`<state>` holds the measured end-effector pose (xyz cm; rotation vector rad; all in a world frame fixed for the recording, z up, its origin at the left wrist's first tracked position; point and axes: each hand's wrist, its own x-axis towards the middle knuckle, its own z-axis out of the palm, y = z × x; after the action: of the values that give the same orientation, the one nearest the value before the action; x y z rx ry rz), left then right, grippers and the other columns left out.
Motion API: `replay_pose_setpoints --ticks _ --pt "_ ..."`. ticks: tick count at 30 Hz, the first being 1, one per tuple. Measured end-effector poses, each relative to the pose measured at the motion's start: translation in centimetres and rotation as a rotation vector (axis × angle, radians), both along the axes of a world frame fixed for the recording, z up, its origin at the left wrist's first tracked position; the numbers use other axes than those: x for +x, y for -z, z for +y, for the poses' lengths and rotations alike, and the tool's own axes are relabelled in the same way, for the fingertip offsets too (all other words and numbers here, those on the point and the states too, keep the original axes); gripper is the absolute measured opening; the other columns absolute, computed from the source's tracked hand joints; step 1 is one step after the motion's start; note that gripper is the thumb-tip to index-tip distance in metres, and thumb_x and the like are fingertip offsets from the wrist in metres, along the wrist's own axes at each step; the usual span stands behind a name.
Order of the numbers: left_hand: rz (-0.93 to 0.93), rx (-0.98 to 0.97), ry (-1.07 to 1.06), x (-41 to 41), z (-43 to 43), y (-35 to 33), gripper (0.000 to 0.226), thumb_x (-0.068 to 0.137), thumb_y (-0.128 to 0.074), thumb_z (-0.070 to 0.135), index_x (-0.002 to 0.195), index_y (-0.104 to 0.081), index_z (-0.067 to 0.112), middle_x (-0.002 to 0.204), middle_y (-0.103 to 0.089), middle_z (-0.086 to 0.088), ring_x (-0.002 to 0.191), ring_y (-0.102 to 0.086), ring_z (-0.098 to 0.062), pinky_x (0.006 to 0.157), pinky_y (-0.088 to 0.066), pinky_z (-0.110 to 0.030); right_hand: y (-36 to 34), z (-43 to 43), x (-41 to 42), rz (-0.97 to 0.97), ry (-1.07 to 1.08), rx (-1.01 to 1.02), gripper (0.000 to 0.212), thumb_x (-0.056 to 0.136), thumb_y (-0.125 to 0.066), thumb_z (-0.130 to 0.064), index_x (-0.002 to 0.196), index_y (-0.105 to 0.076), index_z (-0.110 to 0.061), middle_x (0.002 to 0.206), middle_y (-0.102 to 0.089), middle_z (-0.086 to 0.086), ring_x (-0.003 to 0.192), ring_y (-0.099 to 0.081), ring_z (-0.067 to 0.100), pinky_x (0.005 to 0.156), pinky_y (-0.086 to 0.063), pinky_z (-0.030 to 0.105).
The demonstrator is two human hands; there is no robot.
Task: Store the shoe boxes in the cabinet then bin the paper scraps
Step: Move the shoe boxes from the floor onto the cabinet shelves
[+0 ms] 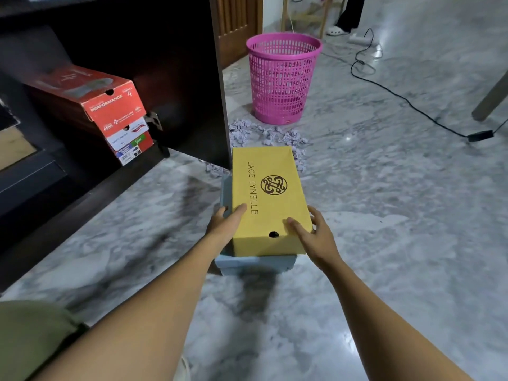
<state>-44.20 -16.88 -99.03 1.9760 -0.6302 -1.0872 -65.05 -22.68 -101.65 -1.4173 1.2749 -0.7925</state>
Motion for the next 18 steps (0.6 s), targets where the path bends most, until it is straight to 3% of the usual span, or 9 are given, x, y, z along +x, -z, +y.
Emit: replay_pose_setpoints --ticks 2,7,10,12,14,18 --pt "0.052 0.016 0.047 -0.2 0.0 0.1 0.075 0.084 -0.053 0.067 0.147 -0.036 0.029 0.142 -0.047 0.006 0.126 -0.046 -0.022 0.096 -0.036 -0.035 0.0 0.3 0.2 -0.011 -0.035 -0.002 0.059 0.085 -0.073 -0.041 0.137 -0.048 -0.032 0.125 -0.061 -0.008 0.103 -0.061 -0.001 0.074 -0.048 0.017" --pt "0.122 0.002 0.015 -0.1 0.8 0.0 0.065 0.084 -0.056 0.065 0.14 -0.041 0.037 0.133 -0.055 0.007 0.113 -0.054 -0.022 0.095 -0.045 -0.044 -0.5 0.6 0.7 -0.006 -0.066 -0.003 0.062 0.08 -0.078 -0.044 0.134 -0.05 -0.036 0.121 -0.062 -0.014 0.1 -0.066 0.004 0.077 -0.053 0.024" --pt "0.203 -0.006 -0.031 0.6 1.9 0.0 0.081 0.071 -0.06 0.074 0.139 -0.034 0.039 0.136 -0.052 0.008 0.119 -0.053 -0.027 0.099 -0.042 -0.056 -1.0 0.8 1.3 0.004 -0.104 -0.021 0.06 0.079 -0.079 -0.045 0.132 -0.051 -0.037 0.116 -0.061 -0.018 0.096 -0.064 -0.002 0.074 -0.05 0.021" --pt "0.227 -0.031 -0.072 1.2 2.6 -0.1 0.072 0.073 -0.062 0.071 0.131 -0.036 0.038 0.134 -0.053 0.009 0.117 -0.054 -0.027 0.099 -0.042 -0.061 -1.4 0.7 2.0 -0.001 -0.136 -0.04 0.062 0.079 -0.079 -0.045 0.133 -0.05 -0.037 0.117 -0.06 -0.015 0.097 -0.061 -0.005 0.071 -0.048 0.016" --pt "0.227 -0.061 -0.112 2.0 3.2 -0.5 0.057 0.082 -0.061 0.062 0.126 -0.034 0.038 0.126 -0.051 0.011 0.116 -0.053 -0.026 0.099 -0.043 -0.055 -1.6 0.5 2.9 -0.012 -0.167 -0.056 0.064 0.078 -0.079 -0.047 0.134 -0.051 -0.037 0.12 -0.06 -0.012 0.097 -0.062 -0.004 0.07 -0.048 0.014" --pt "0.218 -0.181 -0.174 3.6 4.0 -2.1 0.032 0.092 -0.059 0.047 0.109 -0.033 0.04 0.105 -0.058 0.012 0.099 -0.057 -0.02 0.081 -0.047 -0.04 -2.9 -0.3 5.0 -0.059 -0.226 -0.075 0.068 0.076 -0.078 -0.051 0.137 -0.05 -0.037 0.127 -0.061 -0.008 0.102 -0.061 -0.005 0.072 -0.05 0.015"
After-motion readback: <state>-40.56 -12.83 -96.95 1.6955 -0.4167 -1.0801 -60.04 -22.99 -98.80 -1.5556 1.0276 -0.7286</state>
